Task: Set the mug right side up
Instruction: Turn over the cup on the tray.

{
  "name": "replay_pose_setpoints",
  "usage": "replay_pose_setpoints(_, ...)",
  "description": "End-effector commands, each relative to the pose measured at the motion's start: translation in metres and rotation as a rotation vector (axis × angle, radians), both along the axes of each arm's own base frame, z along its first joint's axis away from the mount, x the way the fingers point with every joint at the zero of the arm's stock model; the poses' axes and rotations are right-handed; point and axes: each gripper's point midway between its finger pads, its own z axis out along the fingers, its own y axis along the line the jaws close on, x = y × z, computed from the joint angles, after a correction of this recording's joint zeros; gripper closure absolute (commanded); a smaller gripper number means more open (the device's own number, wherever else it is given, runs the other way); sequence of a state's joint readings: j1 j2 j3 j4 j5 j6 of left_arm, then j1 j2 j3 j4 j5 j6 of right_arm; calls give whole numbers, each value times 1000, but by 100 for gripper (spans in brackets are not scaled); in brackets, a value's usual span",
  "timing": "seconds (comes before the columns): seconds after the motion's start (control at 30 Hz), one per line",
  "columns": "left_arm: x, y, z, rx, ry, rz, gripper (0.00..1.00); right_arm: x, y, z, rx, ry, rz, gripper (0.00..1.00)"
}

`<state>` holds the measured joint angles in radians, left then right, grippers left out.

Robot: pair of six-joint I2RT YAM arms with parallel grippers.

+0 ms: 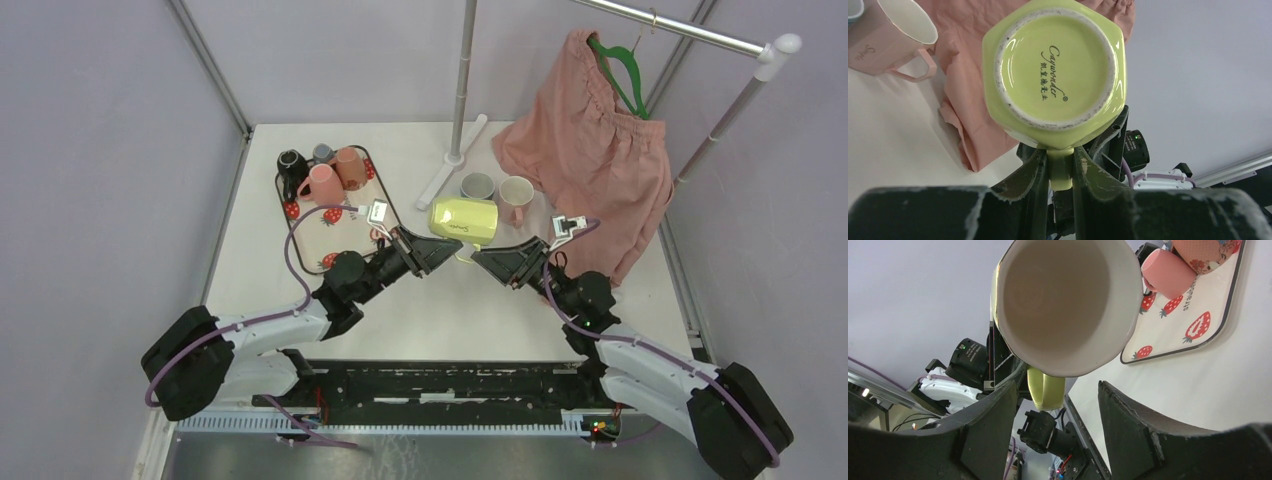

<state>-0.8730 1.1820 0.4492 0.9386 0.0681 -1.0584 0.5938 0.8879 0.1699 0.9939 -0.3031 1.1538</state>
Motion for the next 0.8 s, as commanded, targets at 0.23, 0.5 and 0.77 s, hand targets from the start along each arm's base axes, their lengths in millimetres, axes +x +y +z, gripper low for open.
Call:
replay_pose_setpoints(0.23, -14, 5, 77, -244, -122, -22, 98, -6, -2, 62, 183, -143, 27, 36)
replay_pose_setpoints(0.5, -18, -6, 77, -245, -122, -53, 98, -8, -1, 67, 198, -150, 41, 42)
replay_pose_setpoints(0.77, -22, -11, 75, -240, -121, -71, 98, -8, -3, 65, 194, -140, 36, 51)
